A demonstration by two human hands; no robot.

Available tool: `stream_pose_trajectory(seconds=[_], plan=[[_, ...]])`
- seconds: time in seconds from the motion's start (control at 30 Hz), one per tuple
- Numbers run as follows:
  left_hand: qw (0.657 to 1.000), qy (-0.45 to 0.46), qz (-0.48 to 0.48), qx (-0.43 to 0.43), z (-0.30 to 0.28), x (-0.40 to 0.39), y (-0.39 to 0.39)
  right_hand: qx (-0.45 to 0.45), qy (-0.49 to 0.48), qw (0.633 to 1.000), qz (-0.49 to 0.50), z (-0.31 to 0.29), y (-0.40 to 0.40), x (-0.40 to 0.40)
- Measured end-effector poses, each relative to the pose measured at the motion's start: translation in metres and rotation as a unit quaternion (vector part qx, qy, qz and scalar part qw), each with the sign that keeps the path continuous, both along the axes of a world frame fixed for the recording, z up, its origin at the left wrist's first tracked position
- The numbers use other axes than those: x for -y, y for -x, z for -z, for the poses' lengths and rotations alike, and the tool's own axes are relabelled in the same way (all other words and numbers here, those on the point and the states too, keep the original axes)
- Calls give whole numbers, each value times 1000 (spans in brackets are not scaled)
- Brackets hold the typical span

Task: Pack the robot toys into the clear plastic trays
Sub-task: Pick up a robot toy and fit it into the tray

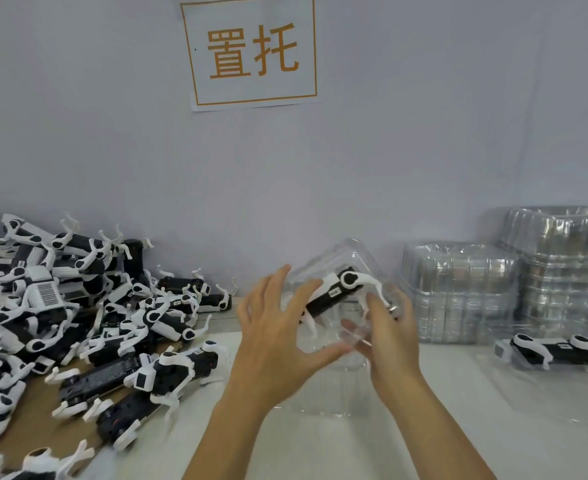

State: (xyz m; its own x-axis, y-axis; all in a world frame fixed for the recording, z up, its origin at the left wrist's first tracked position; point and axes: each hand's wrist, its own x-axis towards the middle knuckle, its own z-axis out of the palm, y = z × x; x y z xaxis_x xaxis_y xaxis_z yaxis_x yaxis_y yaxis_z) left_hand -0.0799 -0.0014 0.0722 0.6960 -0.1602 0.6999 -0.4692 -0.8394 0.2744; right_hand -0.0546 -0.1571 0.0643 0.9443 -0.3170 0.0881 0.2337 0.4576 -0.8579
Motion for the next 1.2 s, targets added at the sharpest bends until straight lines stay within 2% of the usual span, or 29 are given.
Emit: stream_pose_trajectory(seconds=[0.07,0.17,0.27,0.37,0.43,0.5,0.6,0.73,0.9,1.0,1.07,1.1,1.13,1.2], plan=[[997,78,29,-4,4,-1,-2,-7,-24,999,19,1,-4,16],[992,116,-40,-16,14,-10,-12,-24,-55,996,67,1,-9,47],[977,126,-97,-143,31,-22,-22,-62,-73,986,137,2,-10,76],[951,93,-157,-251,46,-36,-29,-96,-87,971,203,3,-7,93],[939,130,-141,-287,49,-43,-32,-119,-68,963,231,4,-5,97],[934,170,-143,-279,46,-51,-33,-136,-43,960,242,5,-5,99],[926,204,-188,-255,43,-60,-32,-182,83,954,221,8,-5,97],[929,183,-206,-249,43,-62,-30,-228,267,922,160,10,-3,90],[927,177,-212,-253,42,-62,-30,-306,428,830,185,7,0,88],[927,174,-213,-256,42,-61,-30,-346,506,761,212,5,0,89],[926,175,-215,-255,42,-61,-31,-306,555,732,250,2,0,85],[926,177,-217,-253,42,-60,-30,-253,569,735,266,2,-2,82],[926,178,-218,-252,42,-60,-30,-187,579,750,260,1,-3,77],[926,178,-218,-251,42,-60,-30,-49,587,793,157,4,-1,62]])
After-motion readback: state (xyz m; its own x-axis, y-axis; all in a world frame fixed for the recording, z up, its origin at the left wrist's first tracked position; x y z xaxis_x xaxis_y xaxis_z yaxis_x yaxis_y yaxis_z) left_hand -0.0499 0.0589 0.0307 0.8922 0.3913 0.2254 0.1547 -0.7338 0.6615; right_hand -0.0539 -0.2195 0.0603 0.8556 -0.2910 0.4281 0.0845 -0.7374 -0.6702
